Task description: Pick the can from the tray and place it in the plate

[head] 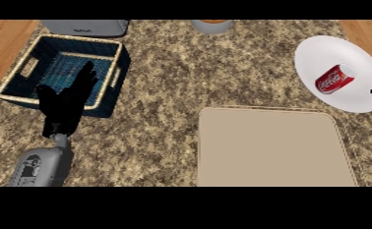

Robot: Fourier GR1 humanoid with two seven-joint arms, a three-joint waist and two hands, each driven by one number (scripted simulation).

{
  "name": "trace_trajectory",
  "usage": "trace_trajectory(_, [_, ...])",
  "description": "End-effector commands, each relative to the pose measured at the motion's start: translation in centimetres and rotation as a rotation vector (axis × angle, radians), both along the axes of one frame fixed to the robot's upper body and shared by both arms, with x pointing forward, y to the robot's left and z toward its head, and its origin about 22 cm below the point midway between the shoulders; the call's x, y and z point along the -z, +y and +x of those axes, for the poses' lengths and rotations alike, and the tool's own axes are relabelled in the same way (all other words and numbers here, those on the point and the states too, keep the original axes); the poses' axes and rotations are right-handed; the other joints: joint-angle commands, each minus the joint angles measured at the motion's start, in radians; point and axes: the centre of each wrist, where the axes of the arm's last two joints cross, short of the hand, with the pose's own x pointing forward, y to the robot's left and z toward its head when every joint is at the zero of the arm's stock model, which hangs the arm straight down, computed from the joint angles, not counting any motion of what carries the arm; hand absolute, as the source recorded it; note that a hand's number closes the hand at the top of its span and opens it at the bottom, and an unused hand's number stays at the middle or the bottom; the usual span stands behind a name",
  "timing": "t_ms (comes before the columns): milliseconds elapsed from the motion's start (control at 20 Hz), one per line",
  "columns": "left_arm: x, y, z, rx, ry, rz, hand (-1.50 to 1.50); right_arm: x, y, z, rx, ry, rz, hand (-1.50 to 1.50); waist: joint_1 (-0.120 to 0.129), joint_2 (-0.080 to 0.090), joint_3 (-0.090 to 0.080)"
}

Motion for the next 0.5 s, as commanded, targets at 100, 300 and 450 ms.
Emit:
trace_trajectory(100, [-0.4,-0.6,1.2,0.01,-0.018,-0.003,0.0,-0.6,-1.5,-1.1,-0.188,0.01,0.161,-1.5,0.0,0.012,0.003])
trace_trajectory(300, [0.1,0.5,0.0,0.001,-0.004,0.004,0.0,-0.6,-2.6,-2.3,-0.152,-0.026,0.165,-1.5,0.013,0.01,0.003])
trace_trajectory(450, [0.2,-0.2,0.2,0.023,-0.01,-0.005,0.0,-1.3,-3.1,-2.6,-0.142,-0.04,0.163,-1.5,0.012,0.012,0.004])
